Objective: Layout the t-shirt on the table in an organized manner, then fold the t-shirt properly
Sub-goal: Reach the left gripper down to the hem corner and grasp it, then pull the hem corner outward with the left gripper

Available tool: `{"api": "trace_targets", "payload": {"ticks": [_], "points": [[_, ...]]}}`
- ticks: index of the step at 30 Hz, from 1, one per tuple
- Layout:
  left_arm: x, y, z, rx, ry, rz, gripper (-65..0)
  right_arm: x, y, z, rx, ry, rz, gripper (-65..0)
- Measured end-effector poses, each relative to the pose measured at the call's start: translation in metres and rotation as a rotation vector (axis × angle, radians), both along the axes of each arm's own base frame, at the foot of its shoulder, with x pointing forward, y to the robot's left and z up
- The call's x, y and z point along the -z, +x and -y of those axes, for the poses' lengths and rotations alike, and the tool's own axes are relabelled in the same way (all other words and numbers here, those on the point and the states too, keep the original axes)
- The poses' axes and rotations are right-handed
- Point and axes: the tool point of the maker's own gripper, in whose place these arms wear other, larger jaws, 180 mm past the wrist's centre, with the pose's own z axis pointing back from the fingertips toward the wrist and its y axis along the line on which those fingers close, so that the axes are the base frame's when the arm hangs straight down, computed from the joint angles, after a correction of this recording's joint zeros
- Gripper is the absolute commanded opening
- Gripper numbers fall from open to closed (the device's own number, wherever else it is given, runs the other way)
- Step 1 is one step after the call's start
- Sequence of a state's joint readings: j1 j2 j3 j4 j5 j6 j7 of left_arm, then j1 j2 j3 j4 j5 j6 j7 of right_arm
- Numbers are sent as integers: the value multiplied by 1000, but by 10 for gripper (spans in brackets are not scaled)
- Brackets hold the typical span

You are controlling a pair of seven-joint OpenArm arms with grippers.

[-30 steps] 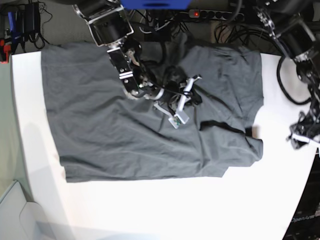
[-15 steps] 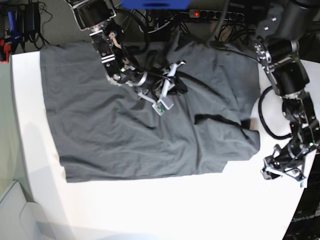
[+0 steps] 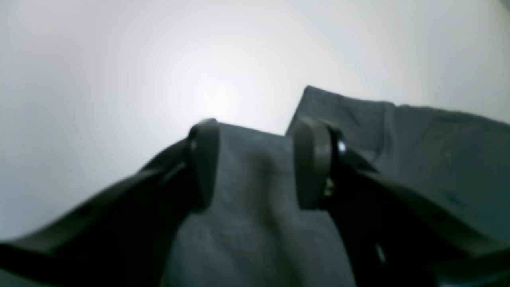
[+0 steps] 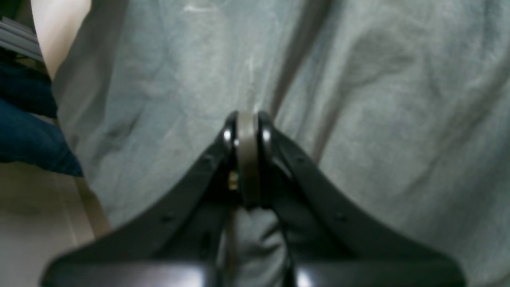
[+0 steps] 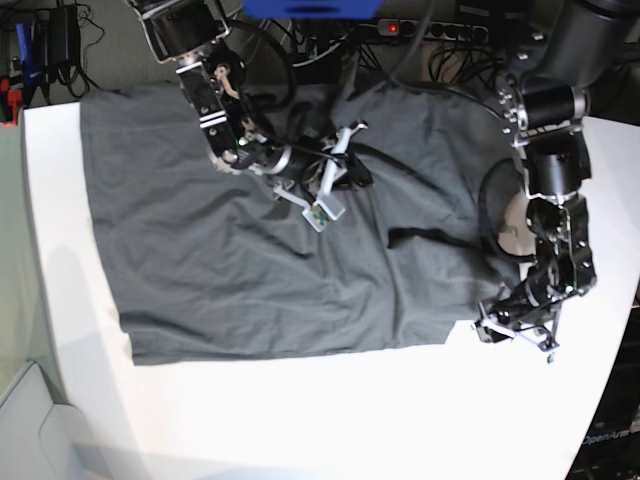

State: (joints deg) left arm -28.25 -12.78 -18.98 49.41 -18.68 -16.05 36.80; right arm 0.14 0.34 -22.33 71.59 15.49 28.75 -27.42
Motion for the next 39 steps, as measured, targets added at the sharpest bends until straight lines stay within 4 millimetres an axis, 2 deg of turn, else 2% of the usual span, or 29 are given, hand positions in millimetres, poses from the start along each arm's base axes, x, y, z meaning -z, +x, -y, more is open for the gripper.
{"api": "trace_targets", "payload": {"ticks": [3,9,22,24,25,28,35,39], "points": [[7,-6,-2,-3,2,-13,-351,0,0,0,-1,-2,-2,-650],[41,-23,3,-6,-30,-107,-351,0,2,0,-6,-9,-1,-650],[54,-16,-2,-79,-78,-37,-359,-1,3,0,-6,-10,2,-650],[53,-16,-1,-80,-80,-34,-399,-1,3,1,-6,-10,2,-650],[55,-16,-1,-84,-81,-37,-447,-1,3,1,-6,-10,1,-650],[58,-17,1,-87,-89,-43,-646,-1,3,2,-6,-12,2,-650],[55,-14,7,-77,-101,-51,-646,0,3,2,-5,-12,1,-650],[40,-4,9,-51,-68,-53,-646,0,3,2,-5,-12,1,-650]]}}
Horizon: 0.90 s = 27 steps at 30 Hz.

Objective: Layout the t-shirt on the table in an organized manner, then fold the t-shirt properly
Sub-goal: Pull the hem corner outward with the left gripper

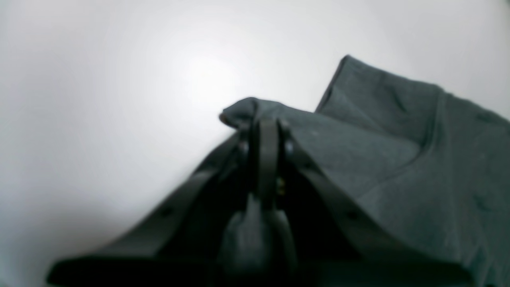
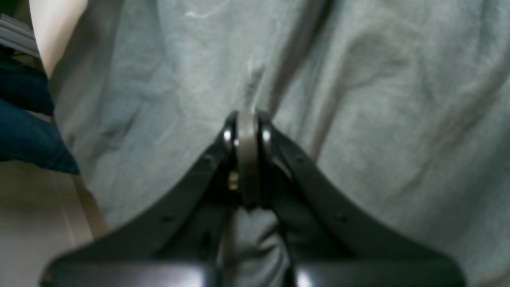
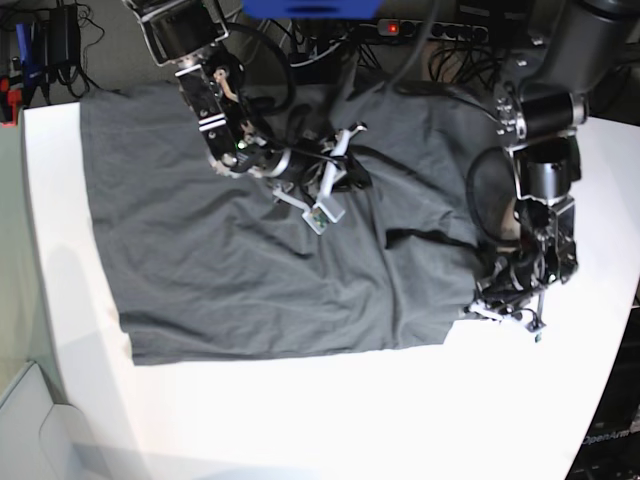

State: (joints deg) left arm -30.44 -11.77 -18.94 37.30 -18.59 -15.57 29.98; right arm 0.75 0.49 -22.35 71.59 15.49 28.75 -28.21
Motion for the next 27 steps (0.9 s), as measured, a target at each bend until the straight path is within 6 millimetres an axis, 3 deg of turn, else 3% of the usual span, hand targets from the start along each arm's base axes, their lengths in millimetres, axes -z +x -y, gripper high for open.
{"api": "trace_targets", "payload": {"ticks": [6,9,17,27], "points": [[-75,44,1,16,26,188,-646,0,0,0,0,0,0,-650],[-97,52,3,23,41,243,-646,0,0,0,0,0,1,-650],[-119,67,9,8,38,344,-646,-1,2,0,0,-2,4,-650],[-113,67,1,-31,43,377,-625,-1,2,1,0,-5,7,-650]]}}
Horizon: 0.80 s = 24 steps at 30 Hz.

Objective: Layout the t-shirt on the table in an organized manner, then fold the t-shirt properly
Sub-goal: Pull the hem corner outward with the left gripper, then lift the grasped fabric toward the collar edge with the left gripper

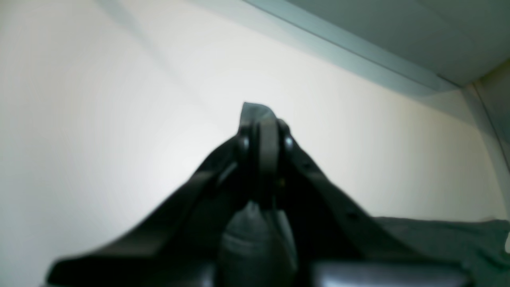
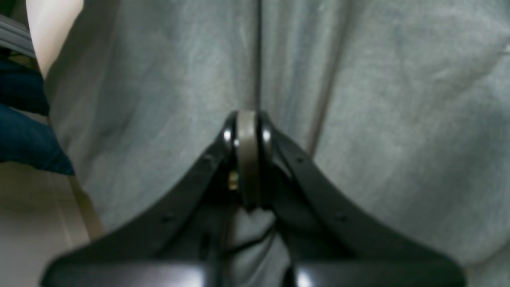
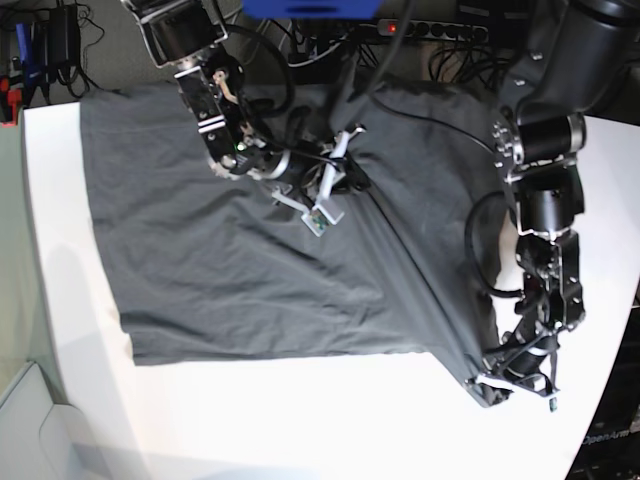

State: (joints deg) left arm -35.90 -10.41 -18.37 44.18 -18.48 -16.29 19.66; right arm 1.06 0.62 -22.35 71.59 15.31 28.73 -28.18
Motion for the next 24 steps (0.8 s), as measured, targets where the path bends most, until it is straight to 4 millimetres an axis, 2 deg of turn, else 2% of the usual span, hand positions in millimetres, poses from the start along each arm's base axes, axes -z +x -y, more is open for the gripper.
{"api": "trace_targets", "payload": {"ticks": [3,7,10,12,14,18,20,24], "points": [[5,-3,-5,-8,1,-30,-523,0,0,0,0,0,0,-650],[14,-13,-28,-41,24,-56,-302,0,0,1,0,-1,0,-650],[27,-21,-25,-33,25,-90,-164,0,0,1,0,-2,0,-650],[32,-24,-18,-14,21,-94,-104,0,0,1,0,-2,0,-650],[31,-29,-15,-3,27,-88,-94,0,0,1,1,-2,0,-650],[36,-59,-15,39,84,-143,-129,0,0,2,1,-2,0,-650],[43,-79,-12,59,119,-186,-166,1,0,2,2,-2,0,-650],[32,-110,4,131,179,-212,-272,0,2,2,-4,-10,1,-650]]}}
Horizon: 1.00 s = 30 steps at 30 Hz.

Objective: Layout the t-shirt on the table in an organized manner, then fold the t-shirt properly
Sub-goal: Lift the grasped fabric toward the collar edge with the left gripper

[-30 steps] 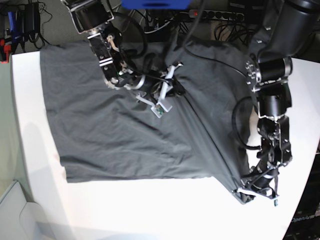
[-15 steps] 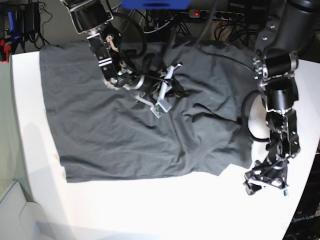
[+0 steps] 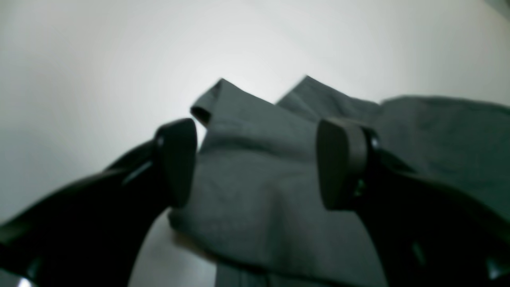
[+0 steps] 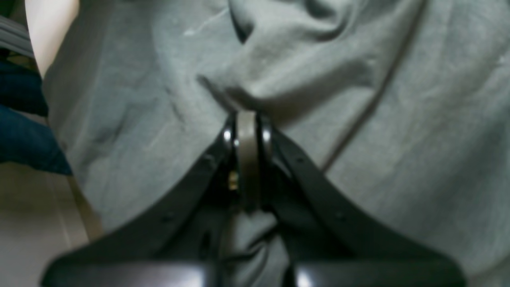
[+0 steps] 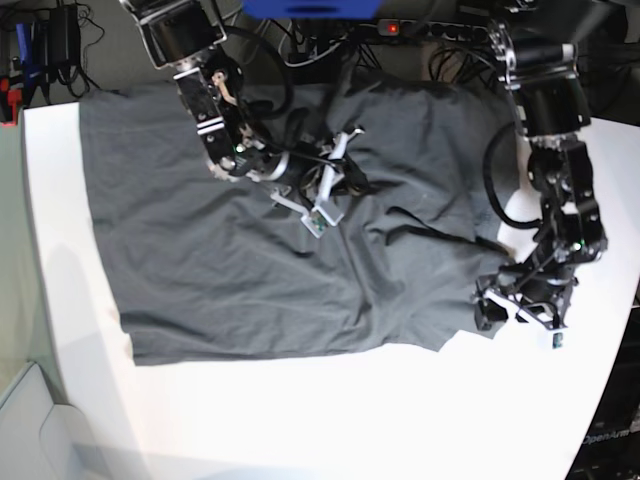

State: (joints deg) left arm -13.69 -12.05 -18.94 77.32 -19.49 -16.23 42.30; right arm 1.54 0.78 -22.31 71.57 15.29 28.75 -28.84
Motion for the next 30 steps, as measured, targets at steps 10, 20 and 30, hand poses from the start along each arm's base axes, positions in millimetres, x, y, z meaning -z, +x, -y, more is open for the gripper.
{"api": "trace_targets", "payload": {"ticks": [10,20,30], "points": [[43,-96,24,29,13,-191,-430,-6,5,5,-14,-50,33,-650],[94,-115,26,-19,-84,-316,-441,-7,6,6,-15,-57,41,-650],[104,-149,24,-36,-110,-333,-641,-7,7,7,-16,-61,43,-650]]}}
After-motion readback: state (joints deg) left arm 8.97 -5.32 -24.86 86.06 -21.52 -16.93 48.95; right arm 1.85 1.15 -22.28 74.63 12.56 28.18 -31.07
